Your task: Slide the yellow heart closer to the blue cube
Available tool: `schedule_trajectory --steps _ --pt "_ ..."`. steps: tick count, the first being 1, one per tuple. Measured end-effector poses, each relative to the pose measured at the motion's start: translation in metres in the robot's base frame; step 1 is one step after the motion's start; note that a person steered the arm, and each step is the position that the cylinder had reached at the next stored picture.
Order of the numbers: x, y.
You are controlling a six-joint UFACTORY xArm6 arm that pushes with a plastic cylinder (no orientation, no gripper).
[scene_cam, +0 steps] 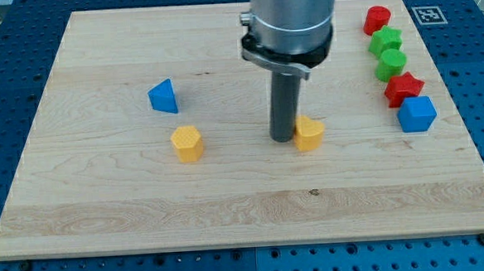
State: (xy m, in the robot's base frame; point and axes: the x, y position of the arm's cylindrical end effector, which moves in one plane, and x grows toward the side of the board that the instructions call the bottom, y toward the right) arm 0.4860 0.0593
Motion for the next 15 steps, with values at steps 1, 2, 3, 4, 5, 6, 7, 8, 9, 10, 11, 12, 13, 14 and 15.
schedule_trajectory --steps 1,2,3,4,5,6,7,8,9,10,11,12,13,14,15 --pt "0.003 0.032" --pt "0.005 0.068" --pt "0.012 0.094" --pt "0.029 0.079" --pt "0.046 0.076" --pt "0.048 0.085" --pt "0.048 0.093" --pt "0.048 0.103" --pt "0.048 0.105" --pt "0.038 0.102" --pt "0.025 0.102" --pt "0.025 0.112" --pt "0.025 0.123" --pt "0.025 0.123" --pt "0.025 0.126"
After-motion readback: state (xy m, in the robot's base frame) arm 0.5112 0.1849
